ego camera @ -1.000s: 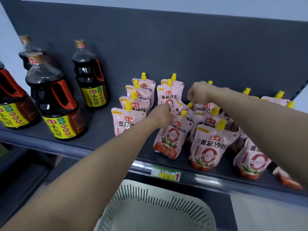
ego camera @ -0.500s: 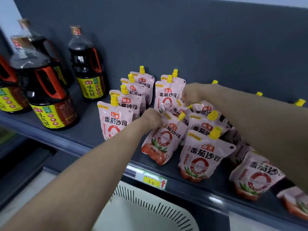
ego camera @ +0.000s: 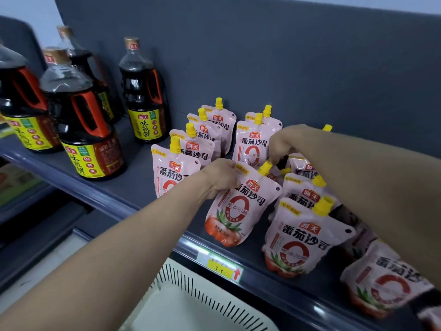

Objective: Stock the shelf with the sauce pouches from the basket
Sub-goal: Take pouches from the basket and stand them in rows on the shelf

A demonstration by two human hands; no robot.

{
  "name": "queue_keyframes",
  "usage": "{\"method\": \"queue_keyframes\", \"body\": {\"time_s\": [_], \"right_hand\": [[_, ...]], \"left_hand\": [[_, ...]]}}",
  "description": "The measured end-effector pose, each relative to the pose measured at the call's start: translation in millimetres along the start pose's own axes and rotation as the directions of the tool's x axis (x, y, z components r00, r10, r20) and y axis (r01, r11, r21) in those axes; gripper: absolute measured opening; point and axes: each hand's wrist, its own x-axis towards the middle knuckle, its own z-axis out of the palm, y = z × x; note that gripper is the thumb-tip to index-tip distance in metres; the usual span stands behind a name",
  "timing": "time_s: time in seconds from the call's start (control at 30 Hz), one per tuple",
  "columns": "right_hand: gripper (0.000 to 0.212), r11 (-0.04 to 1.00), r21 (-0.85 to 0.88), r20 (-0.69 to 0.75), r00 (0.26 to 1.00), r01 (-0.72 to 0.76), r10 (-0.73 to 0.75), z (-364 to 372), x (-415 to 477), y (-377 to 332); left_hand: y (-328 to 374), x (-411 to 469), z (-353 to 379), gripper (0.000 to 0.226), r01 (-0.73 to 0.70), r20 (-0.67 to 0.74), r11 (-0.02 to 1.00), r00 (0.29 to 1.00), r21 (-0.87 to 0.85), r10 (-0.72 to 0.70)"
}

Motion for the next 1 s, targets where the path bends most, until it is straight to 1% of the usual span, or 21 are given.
{"method": "queue_keyframes", "body": {"time_s": [0.07, 0.17, 0.23, 0.33, 0.4, 0.43, 0.5, 0.67, 0.8, 0.87, 0.93, 1.0], "right_hand": [[0.032, 0.999, -0.038, 0.048, 0.999, -0.002, 0.004, -0.6, 1.9, -2.6], [0.017, 0.998, -0.067, 0.091, 0.996, 0.0, 0.006, 2.1, 11.5, -1.5], [0.017, 0.996, -0.083, 0.093, 0.996, 0.01, -0.002, 2.3, 19.1, 0.8], [0.018, 0.992, -0.116, 0.053, 0.998, 0.042, -0.036, 3.2, 21.2, 2.5], [0.024, 0.99, -0.127, 0.015, 0.998, 0.061, -0.06, 4.5, 23.8, 4.3], [0.027, 0.991, -0.11, -0.005, 0.998, 0.069, -0.07, 5.5, 27.1, 5.5], [0.026, 0.995, -0.046, -0.035, 0.996, 0.084, -0.085, 6.5, 30.6, 6.3], [0.023, 0.987, 0.078, -0.031, 0.99, 0.142, -0.14, 2.5, 28.4, 4.7], [0.012, 0.97, 0.106, -0.066, 0.975, 0.22, -0.214, -13.6, 14.4, 0.7], [0.013, 0.962, 0.037, -0.098, 0.959, 0.271, -0.266, -23.7, -2.7, -3.8], [0.015, 0.955, -0.08, -0.141, 0.945, 0.285, -0.294, -32.3, -20.6, -9.8], [0.017, 0.935, -0.21, -0.178, 0.929, 0.286, -0.324, -38.1, -33.9, -16.5]], "left_hand": [[1.0, -0.9, -1.5, 0.038, 0.001, 0.009, 1.0, 1.0, -0.023, -0.001], [1.5, -0.6, -2.0, 0.03, -0.002, 0.003, 0.999, 1.0, -0.037, 0.002], [0.9, 1.9, -2.2, 0.031, -0.013, -0.013, 0.999, 1.0, -0.041, 0.012], [-1.0, 5.8, -3.9, 0.03, -0.014, -0.026, 0.998, 1.0, -0.055, 0.012], [-2.8, 8.0, -5.0, 0.028, -0.011, -0.03, 0.998, 0.999, -0.06, 0.009], [-3.3, 9.0, -5.5, 0.028, -0.011, -0.031, 0.998, 0.999, -0.061, 0.009], [-3.5, 10.1, -6.0, 0.028, -0.012, -0.028, 0.998, 1.0, -0.054, 0.011], [-2.2, 7.9, -6.0, 0.027, -0.042, -0.033, 0.999, 0.999, -0.025, 0.042], [-3.9, 4.7, -8.7, 0.018, -0.088, -0.026, 0.996, 0.996, -0.01, 0.088], [-4.5, 3.1, -11.9, 0.02, -0.107, -0.035, 0.994, 0.994, -0.014, 0.107], [-4.5, 0.1, -13.2, 0.021, -0.117, -0.053, 0.993, 0.992, -0.023, 0.116], [-3.7, -4.4, -10.9, 0.016, -0.128, -0.071, 0.991, 0.99, -0.031, 0.125]]}}
